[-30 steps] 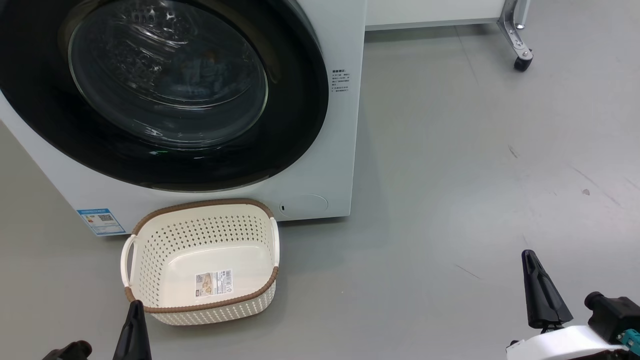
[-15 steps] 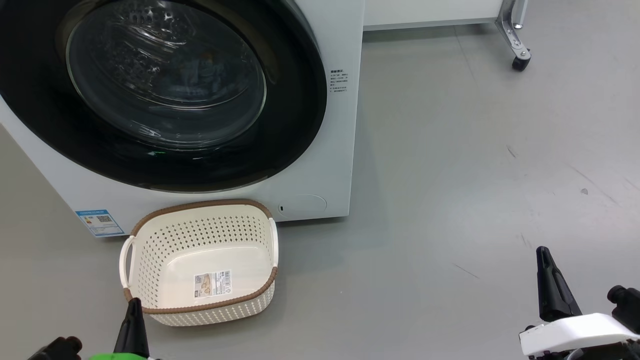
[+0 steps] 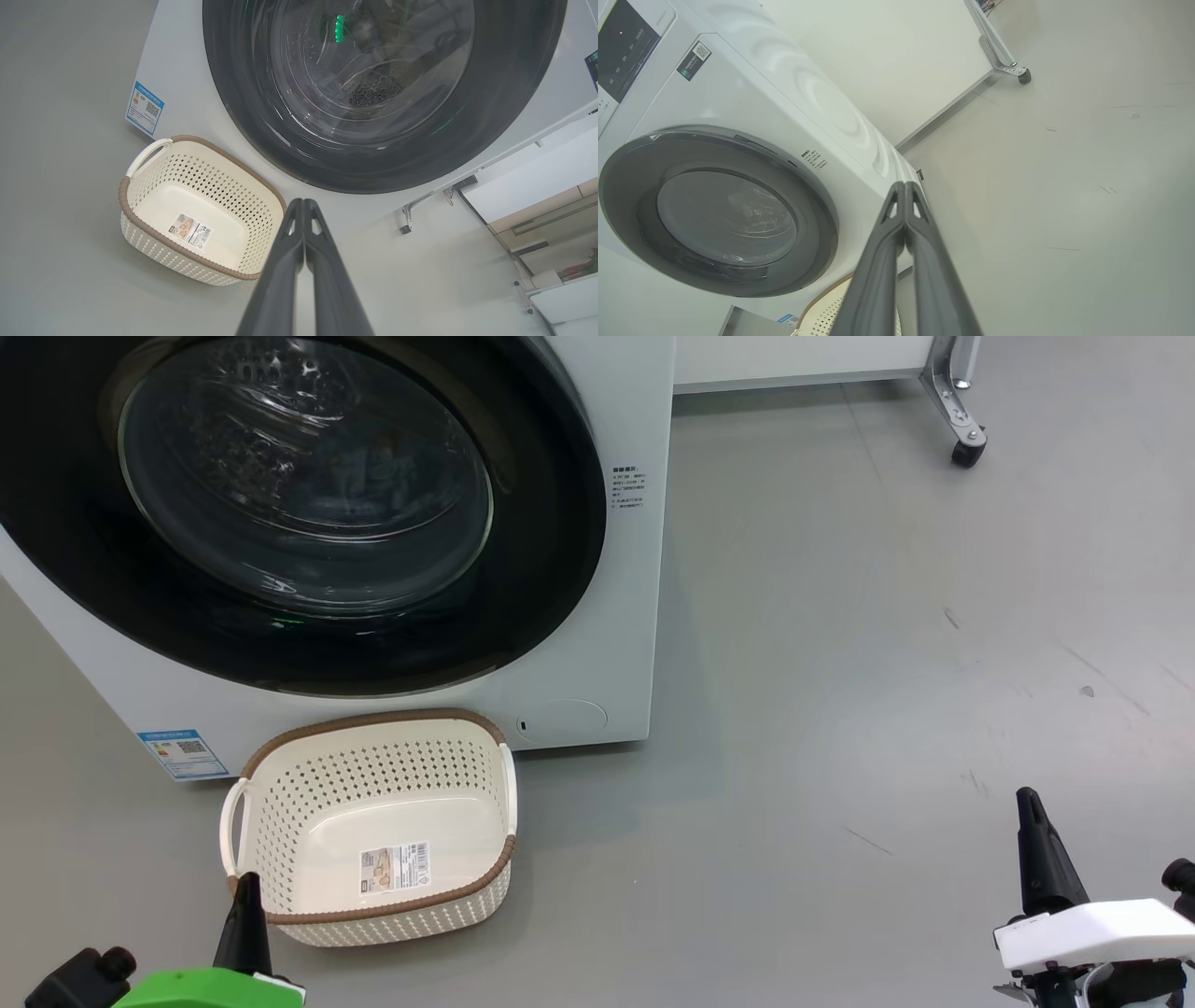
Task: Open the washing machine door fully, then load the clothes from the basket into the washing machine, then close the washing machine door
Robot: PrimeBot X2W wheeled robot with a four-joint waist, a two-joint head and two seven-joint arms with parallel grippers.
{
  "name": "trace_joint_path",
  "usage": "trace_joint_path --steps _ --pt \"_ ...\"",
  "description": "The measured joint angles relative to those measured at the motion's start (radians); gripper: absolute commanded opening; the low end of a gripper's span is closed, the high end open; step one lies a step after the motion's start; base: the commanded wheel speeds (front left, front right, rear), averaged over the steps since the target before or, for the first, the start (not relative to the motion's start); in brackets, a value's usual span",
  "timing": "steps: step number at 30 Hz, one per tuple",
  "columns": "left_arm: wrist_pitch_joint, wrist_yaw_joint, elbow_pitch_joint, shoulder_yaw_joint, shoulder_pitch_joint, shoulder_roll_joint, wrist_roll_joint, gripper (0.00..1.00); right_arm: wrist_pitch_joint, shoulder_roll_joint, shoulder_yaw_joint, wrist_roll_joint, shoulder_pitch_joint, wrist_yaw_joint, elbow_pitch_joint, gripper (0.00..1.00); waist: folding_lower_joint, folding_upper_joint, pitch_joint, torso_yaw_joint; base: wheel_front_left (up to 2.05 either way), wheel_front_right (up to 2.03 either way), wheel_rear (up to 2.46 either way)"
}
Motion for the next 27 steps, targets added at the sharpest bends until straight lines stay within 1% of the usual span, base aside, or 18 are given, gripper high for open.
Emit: trace_joint_path --steps 5,7,13,21,27 --pt "0.016 0.000 0.008 0.004 -0.014 0.003 -0.060 0.00 0.018 0.000 -0.009 0.074 -0.009 0.005 0.015 0.00 0.0000 0.0000 0.000 -0.002 0.00 0.00 0.00" --pt "0.025 0.000 0.014 0.006 -0.019 0.004 -0.091 0.00 0.024 0.001 -0.011 0.104 -0.017 0.012 0.021 0.00 0.0000 0.0000 -0.001 -0.003 0.00 0.00 0.00" --pt "0.043 0.000 0.024 0.013 -0.035 0.008 -0.161 0.00 0.043 0.002 -0.023 0.194 -0.027 0.015 0.038 0.00 0.0000 0.0000 -0.001 -0.005 0.00 0.00 0.00" --pt "0.065 0.000 0.031 0.019 -0.059 0.014 -0.254 0.00 0.065 0.005 -0.040 0.313 -0.051 0.030 0.062 0.00 0.0000 0.0000 -0.002 -0.008 0.00 0.00 0.00" --pt "0.090 0.000 0.040 0.021 -0.076 0.018 -0.333 0.00 0.082 0.006 -0.048 0.400 -0.069 0.033 0.080 0.00 0.0000 0.0000 -0.002 -0.010 0.00 0.00 0.00"
